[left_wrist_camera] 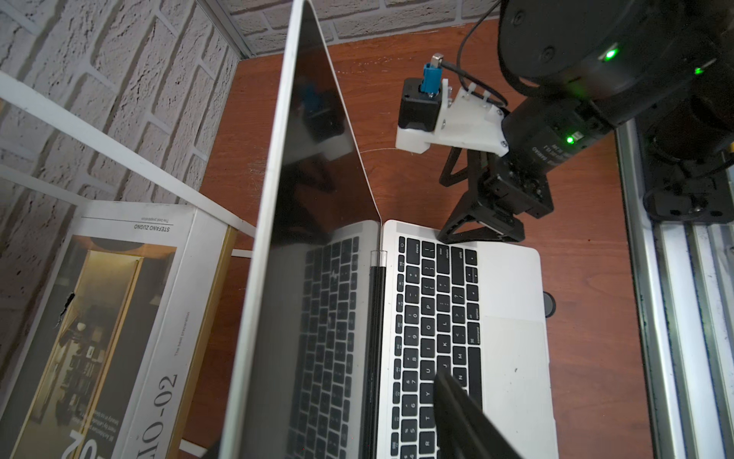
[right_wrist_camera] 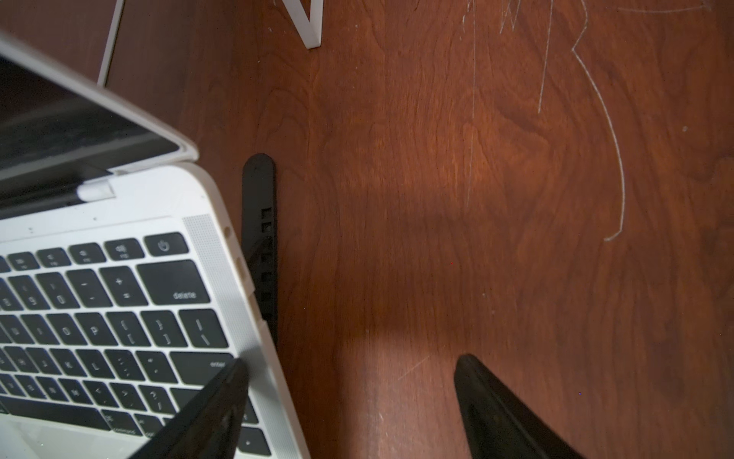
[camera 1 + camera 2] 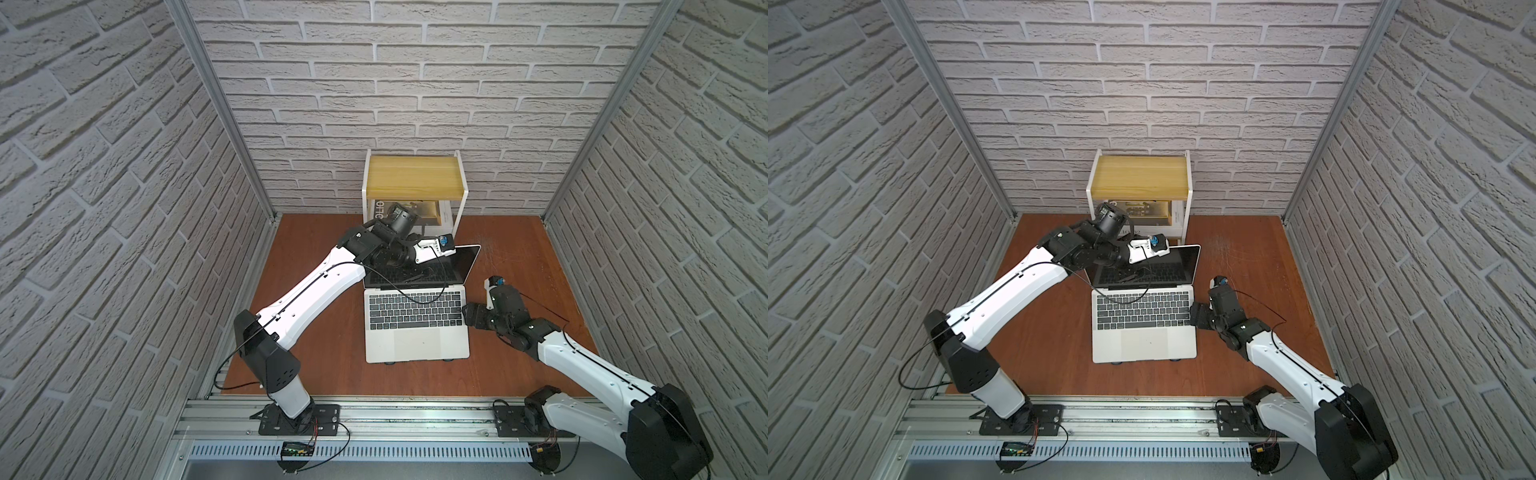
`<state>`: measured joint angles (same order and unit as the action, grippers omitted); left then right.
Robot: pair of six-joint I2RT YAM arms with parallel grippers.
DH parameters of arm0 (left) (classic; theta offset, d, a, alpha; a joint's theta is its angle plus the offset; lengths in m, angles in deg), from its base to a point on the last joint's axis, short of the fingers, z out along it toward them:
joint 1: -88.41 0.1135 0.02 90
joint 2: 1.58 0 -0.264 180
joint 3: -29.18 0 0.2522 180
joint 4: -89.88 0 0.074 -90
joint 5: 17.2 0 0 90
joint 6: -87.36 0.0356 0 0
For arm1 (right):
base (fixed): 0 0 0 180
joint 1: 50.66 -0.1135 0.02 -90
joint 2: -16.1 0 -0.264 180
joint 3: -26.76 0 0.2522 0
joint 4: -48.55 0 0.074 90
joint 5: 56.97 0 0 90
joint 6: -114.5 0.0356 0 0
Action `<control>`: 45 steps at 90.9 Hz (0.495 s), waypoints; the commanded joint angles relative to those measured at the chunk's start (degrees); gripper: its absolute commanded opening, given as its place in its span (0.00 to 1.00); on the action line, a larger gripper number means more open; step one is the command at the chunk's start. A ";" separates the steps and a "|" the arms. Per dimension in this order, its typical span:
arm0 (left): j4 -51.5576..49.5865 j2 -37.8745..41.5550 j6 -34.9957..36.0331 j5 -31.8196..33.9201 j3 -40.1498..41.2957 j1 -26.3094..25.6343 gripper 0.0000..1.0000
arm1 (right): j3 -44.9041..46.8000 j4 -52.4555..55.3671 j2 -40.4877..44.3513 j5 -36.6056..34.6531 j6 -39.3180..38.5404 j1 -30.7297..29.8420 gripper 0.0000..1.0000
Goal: Close the laptop lid and set it aside
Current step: Close the lid of the laptop.
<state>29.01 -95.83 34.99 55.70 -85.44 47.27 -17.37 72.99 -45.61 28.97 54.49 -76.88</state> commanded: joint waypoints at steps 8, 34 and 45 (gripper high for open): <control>-3.16 -0.27 -3.25 -3.68 7.07 -3.52 0.62 | -1.27 0.14 -0.12 -3.70 0.50 0.81 0.84; -0.87 1.31 -8.00 1.09 11.57 -7.19 0.65 | -1.97 0.95 -1.40 -4.04 1.27 0.90 0.84; 0.01 1.66 -9.15 2.91 13.11 -8.02 0.67 | -2.09 1.16 -1.02 -4.19 1.42 0.90 0.84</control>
<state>34.65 -90.59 30.22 61.31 -77.09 41.61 -18.64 73.06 -46.26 27.18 55.00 -76.49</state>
